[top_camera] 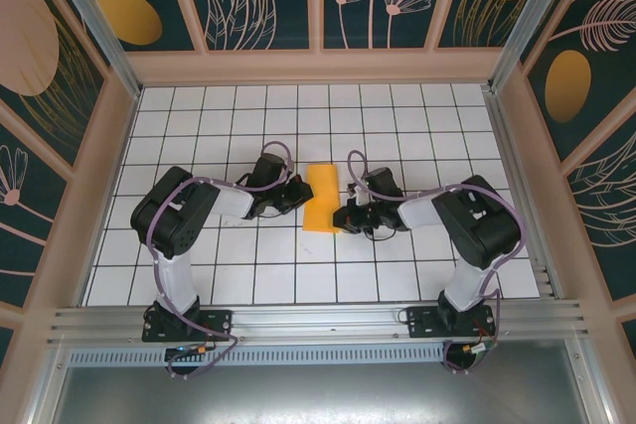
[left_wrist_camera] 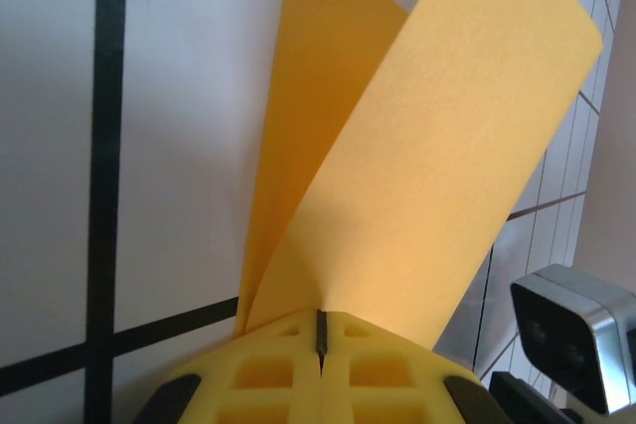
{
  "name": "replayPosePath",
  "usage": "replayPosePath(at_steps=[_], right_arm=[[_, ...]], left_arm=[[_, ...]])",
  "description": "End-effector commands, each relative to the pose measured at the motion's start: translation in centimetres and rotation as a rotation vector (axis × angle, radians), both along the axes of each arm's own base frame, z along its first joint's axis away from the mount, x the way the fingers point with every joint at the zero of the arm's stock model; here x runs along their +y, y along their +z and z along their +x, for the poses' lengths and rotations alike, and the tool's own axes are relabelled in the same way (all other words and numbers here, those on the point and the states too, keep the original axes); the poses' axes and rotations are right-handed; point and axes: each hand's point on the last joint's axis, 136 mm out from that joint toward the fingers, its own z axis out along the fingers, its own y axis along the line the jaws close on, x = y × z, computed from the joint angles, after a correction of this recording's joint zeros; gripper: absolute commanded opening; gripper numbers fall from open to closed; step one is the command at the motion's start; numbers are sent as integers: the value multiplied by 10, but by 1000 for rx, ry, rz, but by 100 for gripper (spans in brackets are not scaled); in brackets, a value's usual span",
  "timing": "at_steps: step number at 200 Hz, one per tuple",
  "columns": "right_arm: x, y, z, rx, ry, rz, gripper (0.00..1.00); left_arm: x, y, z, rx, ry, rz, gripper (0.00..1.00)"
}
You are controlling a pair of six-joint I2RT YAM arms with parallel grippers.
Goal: Fold a paper plane with a square sheet of paper (pick it up from the middle)
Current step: Fold the square sheet of paper in half at the center of the table.
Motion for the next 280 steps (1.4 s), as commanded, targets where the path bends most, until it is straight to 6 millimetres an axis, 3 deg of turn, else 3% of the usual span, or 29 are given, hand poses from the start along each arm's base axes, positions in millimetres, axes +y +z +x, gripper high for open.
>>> replayPosePath(at_steps=[1,51,67,135,157,179,199,219,244,280], right_arm=[[-9,-24,-16,61,2,-72,0],[5,22,2,-36,14,-13,0],[9,28,3,-41,25,10,0],[-6,-22,-21,47,36,-157,0],[-9,-23,-20,48,26,-174,0],[1,7,-2,-24,17,-108,0],[5,48,29,-124,-23,-24,0],[2,70,60,-179,-64,43,0],[4,66,84,-183,-73,45,0],[8,44,94,-146,-66,24,0]], left_arm=[[19,-46,-20,106,15,113,0],[19,-45,-20,106,16,114,0],[19,-45,-20,105,15,113,0],[19,-46,-20,109,13,115,0],[19,-46,-20,108,9,118,0],[19,-46,-20,108,8,118,0],[19,-47,-21,108,5,124,0],[20,-47,-21,109,6,123,0],[20,-48,-22,110,6,124,0],[19,-47,-22,108,1,121,0]])
